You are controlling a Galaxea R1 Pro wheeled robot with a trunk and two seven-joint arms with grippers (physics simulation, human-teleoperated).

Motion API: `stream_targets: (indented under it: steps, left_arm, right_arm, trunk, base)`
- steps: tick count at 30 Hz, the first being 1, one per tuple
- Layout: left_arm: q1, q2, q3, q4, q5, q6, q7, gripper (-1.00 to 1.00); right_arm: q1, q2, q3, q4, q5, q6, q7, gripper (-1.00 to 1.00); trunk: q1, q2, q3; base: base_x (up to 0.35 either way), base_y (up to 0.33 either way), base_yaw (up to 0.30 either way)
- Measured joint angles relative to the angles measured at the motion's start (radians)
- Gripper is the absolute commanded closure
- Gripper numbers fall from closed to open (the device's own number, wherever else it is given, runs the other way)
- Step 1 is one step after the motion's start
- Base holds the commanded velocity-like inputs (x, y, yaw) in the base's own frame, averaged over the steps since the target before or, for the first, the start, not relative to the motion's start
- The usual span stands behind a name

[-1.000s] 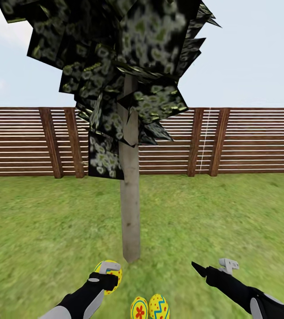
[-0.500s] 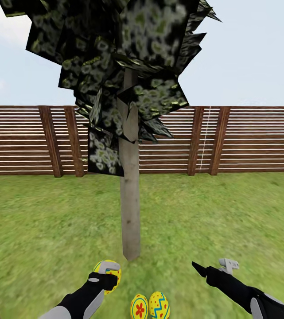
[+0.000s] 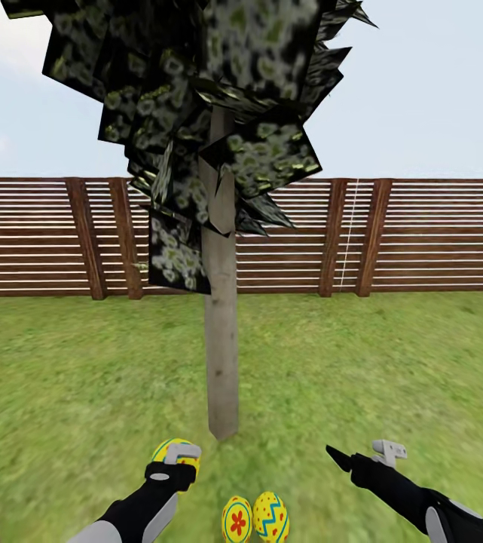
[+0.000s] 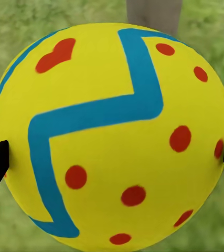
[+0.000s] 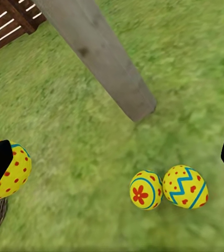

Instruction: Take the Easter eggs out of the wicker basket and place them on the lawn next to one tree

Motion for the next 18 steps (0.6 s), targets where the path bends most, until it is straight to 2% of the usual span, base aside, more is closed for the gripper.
stream_targets:
  steps: [3, 9, 18]
  left_arm:
    - [0.000, 0.001, 0.000, 0.000, -0.001, 0.004, -0.003, 1.00]
    - [0.000, 0.001, 0.000, 0.003, -0.002, 0.008, -0.050, 1.00]
    - [0.000, 0.002, 0.000, 0.003, -0.001, 0.008, -0.054, 1.00]
  right_arm:
    - [0.000, 0.000, -0.001, 0.000, -0.001, 0.000, 0.000, -1.00]
    - [0.000, 0.000, 0.000, 0.001, -0.001, 0.000, 0.000, -1.00]
    - [0.001, 0.000, -0.002, 0.000, 0.000, -0.002, 0.009, -1.00]
  trunk:
    - [0.012, -0.021, -0.009]
    - [0.035, -0.063, -0.028]
    - [0.069, -0.126, -0.056]
  base:
    - [0.000, 0.000, 0.000]
    - [0.000, 0.000, 0.000]
    - [0.000, 0.000, 0.000]
